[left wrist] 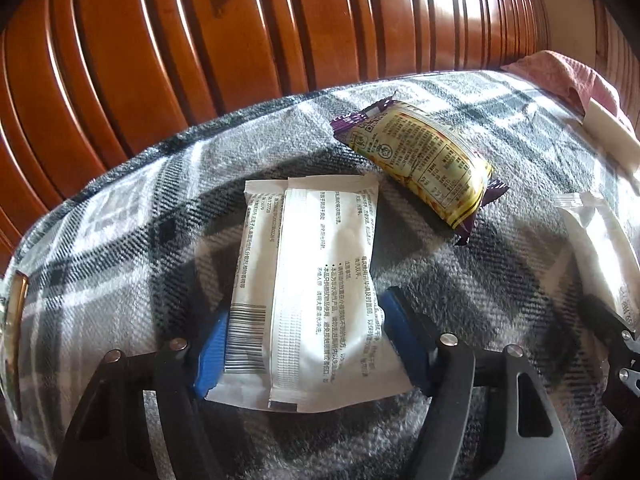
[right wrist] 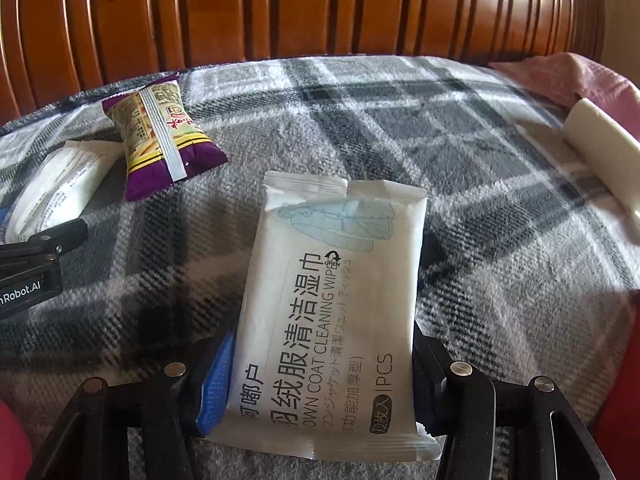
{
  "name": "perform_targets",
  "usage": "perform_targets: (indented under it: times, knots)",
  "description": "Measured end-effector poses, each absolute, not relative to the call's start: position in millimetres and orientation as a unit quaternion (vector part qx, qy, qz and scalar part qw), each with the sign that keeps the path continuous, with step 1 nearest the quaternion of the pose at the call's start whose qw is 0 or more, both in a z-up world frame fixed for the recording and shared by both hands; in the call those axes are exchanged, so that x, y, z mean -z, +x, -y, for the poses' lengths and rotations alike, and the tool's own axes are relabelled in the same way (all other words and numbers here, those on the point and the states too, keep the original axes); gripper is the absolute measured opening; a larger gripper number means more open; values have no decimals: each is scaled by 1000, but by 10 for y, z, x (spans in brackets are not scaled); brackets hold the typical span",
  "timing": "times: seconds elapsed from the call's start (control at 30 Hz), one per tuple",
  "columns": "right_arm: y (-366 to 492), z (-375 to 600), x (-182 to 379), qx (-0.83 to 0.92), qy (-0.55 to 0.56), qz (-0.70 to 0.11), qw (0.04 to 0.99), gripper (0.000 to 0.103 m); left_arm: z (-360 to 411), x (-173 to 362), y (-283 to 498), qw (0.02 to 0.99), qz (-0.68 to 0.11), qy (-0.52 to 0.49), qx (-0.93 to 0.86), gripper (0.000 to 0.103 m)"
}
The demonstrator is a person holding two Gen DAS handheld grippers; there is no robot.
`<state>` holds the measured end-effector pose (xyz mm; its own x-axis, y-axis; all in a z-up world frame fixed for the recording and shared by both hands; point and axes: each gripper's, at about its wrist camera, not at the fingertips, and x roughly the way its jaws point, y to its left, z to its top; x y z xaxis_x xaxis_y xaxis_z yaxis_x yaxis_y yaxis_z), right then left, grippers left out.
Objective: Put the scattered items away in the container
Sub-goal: 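Grasp the white wipes packet with the right gripper while the left gripper grasps a white barcode packet, then carry both white packets over the red tray and release them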
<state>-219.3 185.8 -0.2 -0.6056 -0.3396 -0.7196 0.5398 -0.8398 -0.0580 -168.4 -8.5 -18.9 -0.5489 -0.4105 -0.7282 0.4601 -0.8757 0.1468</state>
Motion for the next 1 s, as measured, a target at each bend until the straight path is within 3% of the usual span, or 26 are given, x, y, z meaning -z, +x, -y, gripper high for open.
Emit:
perform_targets:
  times: [0.37, 0.5, 1.0]
  knots:
    - [-2099, -1768, 2, 891, 348, -177, 231, 61, 79, 186, -1653, 245, -27, 405, 881, 72]
    - [-2170, -1867, -38, 885, 371, -148, 237, 61, 72, 128, -1609, 247, -18, 403, 881, 65]
    - [-2076, -2212, -141, 895, 377, -125, 201, 61, 27, -210, -1281, 247, -29, 399, 883, 63]
